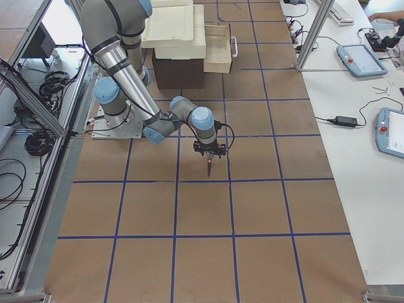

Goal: Put scissors in drawer and close it
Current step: 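Lower the right gripper onto the scissors and close on them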

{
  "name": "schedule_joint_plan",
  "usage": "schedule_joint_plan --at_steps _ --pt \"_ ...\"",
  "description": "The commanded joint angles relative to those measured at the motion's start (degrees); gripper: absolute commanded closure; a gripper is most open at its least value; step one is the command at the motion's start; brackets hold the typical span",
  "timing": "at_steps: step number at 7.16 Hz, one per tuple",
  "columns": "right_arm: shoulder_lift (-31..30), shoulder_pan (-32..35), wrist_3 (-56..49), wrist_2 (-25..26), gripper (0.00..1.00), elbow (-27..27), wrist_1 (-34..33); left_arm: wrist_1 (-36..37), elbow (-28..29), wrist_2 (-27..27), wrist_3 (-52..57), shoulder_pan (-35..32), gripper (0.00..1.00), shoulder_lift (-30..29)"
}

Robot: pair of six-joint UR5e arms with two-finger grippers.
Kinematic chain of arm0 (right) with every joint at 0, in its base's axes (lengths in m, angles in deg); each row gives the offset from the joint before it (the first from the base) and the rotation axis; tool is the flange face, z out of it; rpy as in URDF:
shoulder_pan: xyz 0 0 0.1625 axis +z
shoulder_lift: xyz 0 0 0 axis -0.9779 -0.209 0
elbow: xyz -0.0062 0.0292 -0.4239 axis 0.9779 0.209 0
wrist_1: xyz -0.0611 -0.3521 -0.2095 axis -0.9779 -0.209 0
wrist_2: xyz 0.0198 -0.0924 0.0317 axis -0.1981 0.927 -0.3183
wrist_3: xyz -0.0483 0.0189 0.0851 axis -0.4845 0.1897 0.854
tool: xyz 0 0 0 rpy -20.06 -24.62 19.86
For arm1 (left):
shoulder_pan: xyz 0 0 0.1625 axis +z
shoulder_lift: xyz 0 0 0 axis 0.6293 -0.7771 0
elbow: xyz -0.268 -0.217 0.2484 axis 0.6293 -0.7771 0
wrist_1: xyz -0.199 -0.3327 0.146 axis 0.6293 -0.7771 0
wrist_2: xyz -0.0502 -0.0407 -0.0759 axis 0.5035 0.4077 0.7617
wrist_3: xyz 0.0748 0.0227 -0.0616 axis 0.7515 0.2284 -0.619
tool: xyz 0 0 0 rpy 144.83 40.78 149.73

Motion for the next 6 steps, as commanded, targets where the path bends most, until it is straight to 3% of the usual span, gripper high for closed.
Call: schedule_joint_plan --at_steps 1,4,5,6 --pt "0.24 0.04 -0.19 0.02 0.14 1.25 3.65 -0.16 -0.13 0.04 0.24 0.00 0.00 0.03" --pt "2.79 0.04 -1.15 0.02 0.14 2.84 4.01 -0.17 -0.30 0.12 0.32 -0.09 0.00 -0.05" --pt "2.87 0.04 -1.15 0.02 0.26 2.58 4.28 -0.17 -0.30 0.12 0.32 0.00 0.00 0.03" --pt "2.87 0.21 -1.07 0.11 0.49 2.66 4.37 -0.17 -0.30 0.12 0.32 0.00 0.00 -0.05"
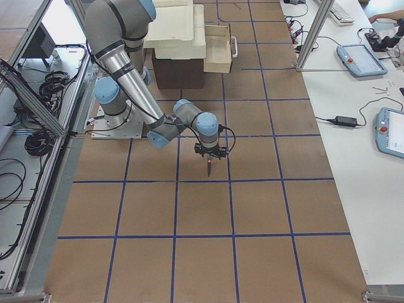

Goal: Put scissors in drawer and close it
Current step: 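Lower the right gripper onto the scissors and close on them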

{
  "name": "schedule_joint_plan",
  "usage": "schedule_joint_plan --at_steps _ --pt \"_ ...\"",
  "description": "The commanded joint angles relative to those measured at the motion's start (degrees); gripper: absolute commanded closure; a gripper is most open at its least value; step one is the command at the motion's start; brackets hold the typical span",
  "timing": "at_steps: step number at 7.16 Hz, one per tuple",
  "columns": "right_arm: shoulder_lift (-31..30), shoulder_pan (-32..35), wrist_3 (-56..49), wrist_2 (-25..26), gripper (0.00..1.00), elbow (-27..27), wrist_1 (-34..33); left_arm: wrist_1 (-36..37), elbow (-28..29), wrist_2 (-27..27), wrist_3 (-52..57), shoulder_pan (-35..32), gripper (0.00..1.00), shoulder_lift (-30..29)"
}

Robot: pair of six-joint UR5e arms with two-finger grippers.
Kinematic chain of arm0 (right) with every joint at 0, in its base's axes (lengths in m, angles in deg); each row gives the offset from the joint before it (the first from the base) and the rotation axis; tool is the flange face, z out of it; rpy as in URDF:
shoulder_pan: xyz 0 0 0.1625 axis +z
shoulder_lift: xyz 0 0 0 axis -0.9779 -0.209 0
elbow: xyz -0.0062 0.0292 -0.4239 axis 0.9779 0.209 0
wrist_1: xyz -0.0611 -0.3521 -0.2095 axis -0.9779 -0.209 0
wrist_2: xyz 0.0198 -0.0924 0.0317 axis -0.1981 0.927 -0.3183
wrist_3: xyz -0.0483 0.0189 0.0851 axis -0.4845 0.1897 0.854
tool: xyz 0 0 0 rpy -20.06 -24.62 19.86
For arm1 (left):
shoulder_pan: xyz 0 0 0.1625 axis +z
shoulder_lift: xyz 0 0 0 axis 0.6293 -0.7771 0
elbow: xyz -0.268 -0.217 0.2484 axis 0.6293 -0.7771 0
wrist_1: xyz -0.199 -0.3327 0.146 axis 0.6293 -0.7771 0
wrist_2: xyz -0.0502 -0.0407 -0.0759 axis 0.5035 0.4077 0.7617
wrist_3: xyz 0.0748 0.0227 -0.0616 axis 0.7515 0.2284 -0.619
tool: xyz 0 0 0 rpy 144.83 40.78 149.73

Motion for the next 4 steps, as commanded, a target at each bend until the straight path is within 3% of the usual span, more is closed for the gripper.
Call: schedule_joint_plan --at_steps 1,3,4 --pt "0.11 0.21 -0.17 0.16 0.66 -0.03 0.19 0.00 -0.01 0.00 0.01 -0.05 0.00 -0.03" --pt "-0.50 0.30 -0.08 0.68 0.89 0.06 0.19 0.00 -0.01 0.00 0.01 0.03 0.00 -0.03" --pt "-0.68 0.56 0.18 0.60 0.95 0.06 0.36 0.00 -0.09 0.00 0.01 -0.05 0.00 -0.03"
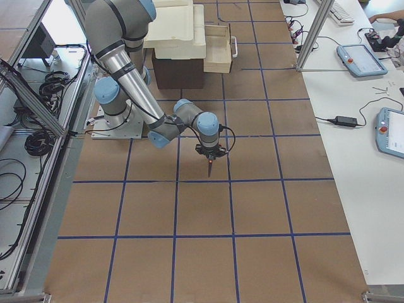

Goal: Put scissors in drawer and close it
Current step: 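Lift the scissors with the right gripper and carry them over the open drawer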

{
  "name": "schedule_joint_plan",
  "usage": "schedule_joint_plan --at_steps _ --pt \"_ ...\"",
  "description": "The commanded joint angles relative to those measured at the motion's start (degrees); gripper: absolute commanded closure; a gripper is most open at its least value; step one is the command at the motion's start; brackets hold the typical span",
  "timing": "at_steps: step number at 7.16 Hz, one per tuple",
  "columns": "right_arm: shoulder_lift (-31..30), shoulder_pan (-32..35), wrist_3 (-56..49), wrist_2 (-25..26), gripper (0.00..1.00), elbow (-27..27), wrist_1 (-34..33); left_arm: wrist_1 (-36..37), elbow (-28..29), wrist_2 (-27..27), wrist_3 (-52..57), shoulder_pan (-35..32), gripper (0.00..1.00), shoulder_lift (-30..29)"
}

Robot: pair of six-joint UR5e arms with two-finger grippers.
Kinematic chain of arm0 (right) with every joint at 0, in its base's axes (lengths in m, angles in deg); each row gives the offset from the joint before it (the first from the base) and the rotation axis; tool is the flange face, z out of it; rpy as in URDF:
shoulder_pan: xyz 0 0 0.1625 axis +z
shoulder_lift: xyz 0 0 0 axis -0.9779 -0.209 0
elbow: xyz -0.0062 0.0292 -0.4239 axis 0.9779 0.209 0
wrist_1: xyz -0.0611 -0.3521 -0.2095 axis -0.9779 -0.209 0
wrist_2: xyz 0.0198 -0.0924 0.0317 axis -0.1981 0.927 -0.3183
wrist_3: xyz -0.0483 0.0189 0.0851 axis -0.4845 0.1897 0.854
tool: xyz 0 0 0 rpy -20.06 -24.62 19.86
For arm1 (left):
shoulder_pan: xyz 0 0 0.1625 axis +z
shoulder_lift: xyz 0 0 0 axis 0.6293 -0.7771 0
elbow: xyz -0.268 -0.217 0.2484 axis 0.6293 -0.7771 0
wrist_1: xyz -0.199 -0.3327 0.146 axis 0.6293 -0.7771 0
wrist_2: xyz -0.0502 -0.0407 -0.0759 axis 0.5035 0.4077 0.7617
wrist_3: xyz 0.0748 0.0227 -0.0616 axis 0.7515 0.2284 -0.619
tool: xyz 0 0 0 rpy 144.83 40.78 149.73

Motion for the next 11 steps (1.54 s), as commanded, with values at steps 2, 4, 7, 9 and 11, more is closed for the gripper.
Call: schedule_joint_plan --at_steps 2,4,7,9,11 --pt "-5.51 3.11 0.67 -0.40 0.99 1.43 1.00 0.00 -0.05 0.09 0.00 -0.04 0.00 0.08" --pt "-12.82 11.69 8.01 -0.66 1.00 7.82 15.09 0.00 -0.05 0.17 0.00 -0.04 0.00 0.00" --pt "-13.65 31.62 26.20 -0.40 1.00 26.77 33.45 -0.35 1.25 -0.26 -0.17 0.05 0.00 0.00" --pt "-11.11 43.14 37.45 0.30 1.00 33.41 38.98 -2.81 2.23 -0.09 -0.17 0.05 0.00 0.00" --pt "-8.82 54.92 46.86 -0.23 1.00 34.39 37.84 -3.07 2.32 -0.09 -0.17 -0.12 0.00 0.08"
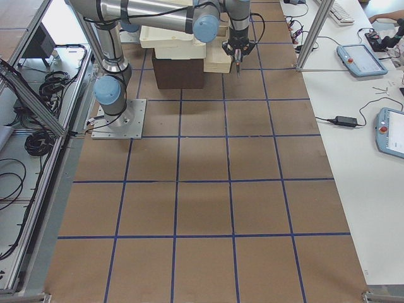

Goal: Put scissors in drawer and close it
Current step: 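Lift the scissors with the right gripper and carry them over the open drawer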

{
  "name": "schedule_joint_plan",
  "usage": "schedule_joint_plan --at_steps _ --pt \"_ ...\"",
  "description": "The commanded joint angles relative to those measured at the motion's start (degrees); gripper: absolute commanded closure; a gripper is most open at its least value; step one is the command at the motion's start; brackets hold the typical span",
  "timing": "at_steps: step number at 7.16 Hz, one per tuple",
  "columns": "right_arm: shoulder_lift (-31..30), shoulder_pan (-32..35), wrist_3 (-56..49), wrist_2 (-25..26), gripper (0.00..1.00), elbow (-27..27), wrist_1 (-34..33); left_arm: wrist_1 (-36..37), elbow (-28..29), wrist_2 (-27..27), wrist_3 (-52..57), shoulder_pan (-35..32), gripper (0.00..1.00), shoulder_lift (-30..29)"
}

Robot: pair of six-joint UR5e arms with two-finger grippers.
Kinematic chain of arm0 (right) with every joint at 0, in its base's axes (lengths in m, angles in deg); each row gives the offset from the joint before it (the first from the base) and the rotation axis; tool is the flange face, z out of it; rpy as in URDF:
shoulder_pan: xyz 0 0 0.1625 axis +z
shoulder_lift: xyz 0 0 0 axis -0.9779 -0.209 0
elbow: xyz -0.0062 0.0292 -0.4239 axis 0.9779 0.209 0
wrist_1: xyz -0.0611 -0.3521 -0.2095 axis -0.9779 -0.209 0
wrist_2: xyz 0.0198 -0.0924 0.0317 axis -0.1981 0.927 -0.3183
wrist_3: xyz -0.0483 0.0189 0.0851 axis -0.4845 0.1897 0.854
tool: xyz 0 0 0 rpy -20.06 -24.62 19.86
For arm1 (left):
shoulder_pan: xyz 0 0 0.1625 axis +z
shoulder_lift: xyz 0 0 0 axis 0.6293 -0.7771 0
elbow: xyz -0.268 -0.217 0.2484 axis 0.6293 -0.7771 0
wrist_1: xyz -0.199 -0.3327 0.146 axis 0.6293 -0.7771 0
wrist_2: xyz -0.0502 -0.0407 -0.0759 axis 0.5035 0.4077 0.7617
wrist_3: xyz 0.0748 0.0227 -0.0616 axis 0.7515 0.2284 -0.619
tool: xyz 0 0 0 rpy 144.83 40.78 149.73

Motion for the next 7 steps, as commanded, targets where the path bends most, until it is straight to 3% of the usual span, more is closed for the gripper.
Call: schedule_joint_plan --at_steps 1,3,5,7 --pt "4.75 12.87 10.74 0.30 0.99 2.43 -4.29 -0.68 -0.16 -1.88 0.13 -0.17 0.00 0.69" --pt "9.08 16.61 11.76 0.48 0.99 4.19 -6.96 -0.17 -0.68 -2.26 0.05 0.27 0.00 0.87" --pt "9.70 18.81 11.77 0.66 0.99 3.42 -6.80 -1.03 0.37 -3.04 0.05 0.19 0.00 0.96" --pt "9.88 18.73 11.05 3.90 0.99 1.66 -6.61 -4.79 1.24 -2.86 -0.13 0.10 0.00 1.31"
